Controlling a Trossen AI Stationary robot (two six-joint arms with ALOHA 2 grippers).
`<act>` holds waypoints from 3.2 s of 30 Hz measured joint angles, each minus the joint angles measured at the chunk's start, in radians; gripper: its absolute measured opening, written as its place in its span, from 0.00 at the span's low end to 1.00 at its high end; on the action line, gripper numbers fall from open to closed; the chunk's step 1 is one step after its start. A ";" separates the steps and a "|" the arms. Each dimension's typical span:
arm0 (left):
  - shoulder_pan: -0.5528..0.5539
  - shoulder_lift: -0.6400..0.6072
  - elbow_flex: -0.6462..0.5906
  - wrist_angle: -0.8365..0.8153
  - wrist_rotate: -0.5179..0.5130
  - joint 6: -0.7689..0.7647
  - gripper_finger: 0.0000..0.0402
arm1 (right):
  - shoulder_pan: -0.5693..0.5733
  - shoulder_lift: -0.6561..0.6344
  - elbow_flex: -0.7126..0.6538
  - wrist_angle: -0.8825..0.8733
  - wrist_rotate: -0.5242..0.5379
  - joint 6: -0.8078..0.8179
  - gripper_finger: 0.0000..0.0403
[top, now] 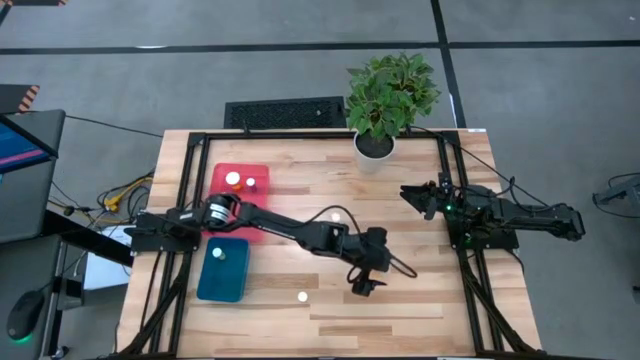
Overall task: Pick and place medicine bottles into bin by pill shape (circle, oval)
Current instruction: Put the orange capsule bottle into the red bin
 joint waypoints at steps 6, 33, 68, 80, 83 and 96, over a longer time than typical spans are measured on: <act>-0.005 0.042 0.002 0.030 -0.090 -0.001 0.87 | 0.001 0.001 0.000 0.002 -0.001 0.000 0.69; 0.020 0.046 0.001 -0.057 -0.045 -0.011 0.80 | 0.001 0.000 0.000 -0.001 -0.003 -0.003 0.69; 0.019 0.042 0.041 -0.049 -0.007 -0.078 0.51 | 0.001 0.000 -0.001 -0.001 -0.003 0.000 0.69; 0.030 0.040 0.348 -0.276 -0.019 -0.056 0.52 | 0.001 0.000 -0.001 0.000 -0.003 0.000 0.69; 0.040 0.032 0.429 -0.362 -0.046 -0.058 0.52 | 0.001 0.000 -0.001 0.002 -0.002 0.000 0.69; 0.077 -0.236 0.391 -0.741 -0.324 -0.216 0.52 | 0.001 0.000 -0.002 0.011 -0.002 -0.002 0.69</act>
